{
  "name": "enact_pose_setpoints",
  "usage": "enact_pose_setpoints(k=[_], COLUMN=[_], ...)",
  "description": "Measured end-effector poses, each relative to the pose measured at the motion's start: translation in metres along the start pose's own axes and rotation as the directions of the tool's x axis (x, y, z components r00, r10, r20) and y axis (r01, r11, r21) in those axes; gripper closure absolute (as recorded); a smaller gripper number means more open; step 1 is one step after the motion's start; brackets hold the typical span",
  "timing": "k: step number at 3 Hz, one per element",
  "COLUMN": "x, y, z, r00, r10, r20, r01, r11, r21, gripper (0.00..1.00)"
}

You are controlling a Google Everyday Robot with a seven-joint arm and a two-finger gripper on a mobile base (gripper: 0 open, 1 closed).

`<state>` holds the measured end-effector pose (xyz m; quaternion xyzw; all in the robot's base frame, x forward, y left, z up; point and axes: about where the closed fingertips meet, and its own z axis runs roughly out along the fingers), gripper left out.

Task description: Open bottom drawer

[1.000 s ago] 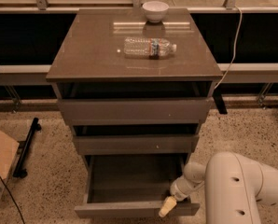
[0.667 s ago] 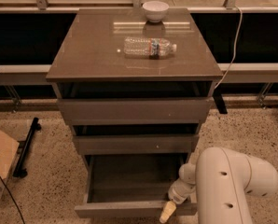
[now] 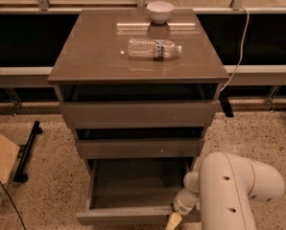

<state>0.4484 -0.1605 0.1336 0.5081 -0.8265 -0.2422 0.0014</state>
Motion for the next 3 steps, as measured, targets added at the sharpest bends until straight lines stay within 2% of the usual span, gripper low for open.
enact_pose_setpoints(k=[1, 2, 3], x=[-0.0009, 0.0037, 0.0027], y=[0.0016, 0.0081, 0.0097], z=[-0.0032, -0.0006, -0.0041], r00=[1.000, 0.999, 0.999], r10=[0.000, 0.015, 0.015], r20=[0.001, 0.041, 0.041], r01=[0.000, -0.014, -0.014], r11=[1.0000, 0.9999, 0.9999], r21=[0.000, -0.007, -0.007], gripper=[0.43, 0.39, 0.16])
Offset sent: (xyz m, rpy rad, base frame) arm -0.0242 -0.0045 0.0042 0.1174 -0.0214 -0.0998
